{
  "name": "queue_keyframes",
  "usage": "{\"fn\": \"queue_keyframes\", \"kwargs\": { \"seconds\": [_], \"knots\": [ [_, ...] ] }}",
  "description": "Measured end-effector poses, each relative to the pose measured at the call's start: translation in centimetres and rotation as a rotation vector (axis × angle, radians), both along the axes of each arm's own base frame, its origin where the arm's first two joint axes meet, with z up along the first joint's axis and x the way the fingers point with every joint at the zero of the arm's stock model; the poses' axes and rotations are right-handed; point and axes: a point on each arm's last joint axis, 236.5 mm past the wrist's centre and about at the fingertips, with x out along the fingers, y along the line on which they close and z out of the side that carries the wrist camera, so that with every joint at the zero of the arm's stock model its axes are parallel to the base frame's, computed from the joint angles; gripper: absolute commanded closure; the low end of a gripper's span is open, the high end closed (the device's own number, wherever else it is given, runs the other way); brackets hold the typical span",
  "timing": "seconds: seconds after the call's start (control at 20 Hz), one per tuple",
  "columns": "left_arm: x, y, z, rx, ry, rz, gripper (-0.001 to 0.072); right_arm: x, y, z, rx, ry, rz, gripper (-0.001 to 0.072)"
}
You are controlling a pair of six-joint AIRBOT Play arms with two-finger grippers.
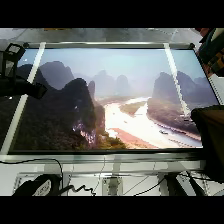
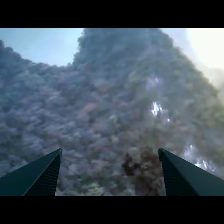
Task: Fold the clothes and pants, and hang the long-sleeved shirts on hangers.
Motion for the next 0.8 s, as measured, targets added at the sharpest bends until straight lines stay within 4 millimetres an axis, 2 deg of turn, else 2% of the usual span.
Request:
{"fn": "queue_keyframes", "kwargs": {
  "seconds": [0.05, 0.1, 0.25, 0.3, 0.35, 0.45, 0.5, 0.65, 0.8],
  "knots": [
    [0.0, 0.0, 0.0, 0.001, 0.0, 0.0, 0.0011, -1.9, -0.5, -0.1, 0.012, 0.006, -0.068, 0.0196],
    [0.0, 0.0, 0.0, 0.002, 0.001, 0.0, 0.0012, -3.6, -0.9, -0.2, 0.021, 0.01, -0.129, 0.0003],
    [0.0, 0.1, 0.0, 0.004, 0.001, 0.001, 0.0012, -6.3, -1.3, -0.4, 0.038, 0.013, -0.228, 0.0052],
    [0.0, 0.1, 0.0, 0.004, 0.001, 0.001, 0.0012, -6.6, -1.4, -0.4, 0.043, 0.006, -0.24, 0.0146],
    [0.0, 0.1, 0.0, 0.003, 0.001, 0.001, 0.0011, -6.5, -1.4, -0.5, 0.051, -0.008, -0.243, 0.029],
    [0.0, 0.1, 0.0, 0.004, 0.001, 0.001, 0.0012, -5.0, -1.2, -1.0, 0.083, -0.053, -0.212, 0.0643],
    [0.0, 0.1, 0.0, 0.004, 0.001, 0.001, 0.0011, -3.8, -0.9, -1.3, 0.103, -0.074, -0.168, 0.0698],
    [0.0, 0.1, 0.0, 0.004, 0.001, 0.001, 0.0011, 2.3, 0.9, -2.3, 0.155, -0.139, 0.046, 0.0699],
    [0.0, 0.1, 0.0, 0.004, 0.001, 0.001, 0.0011, 9.3, 4.3, -2.9, 0.174, -0.17, 0.281, 0.0699]
  ]
}}
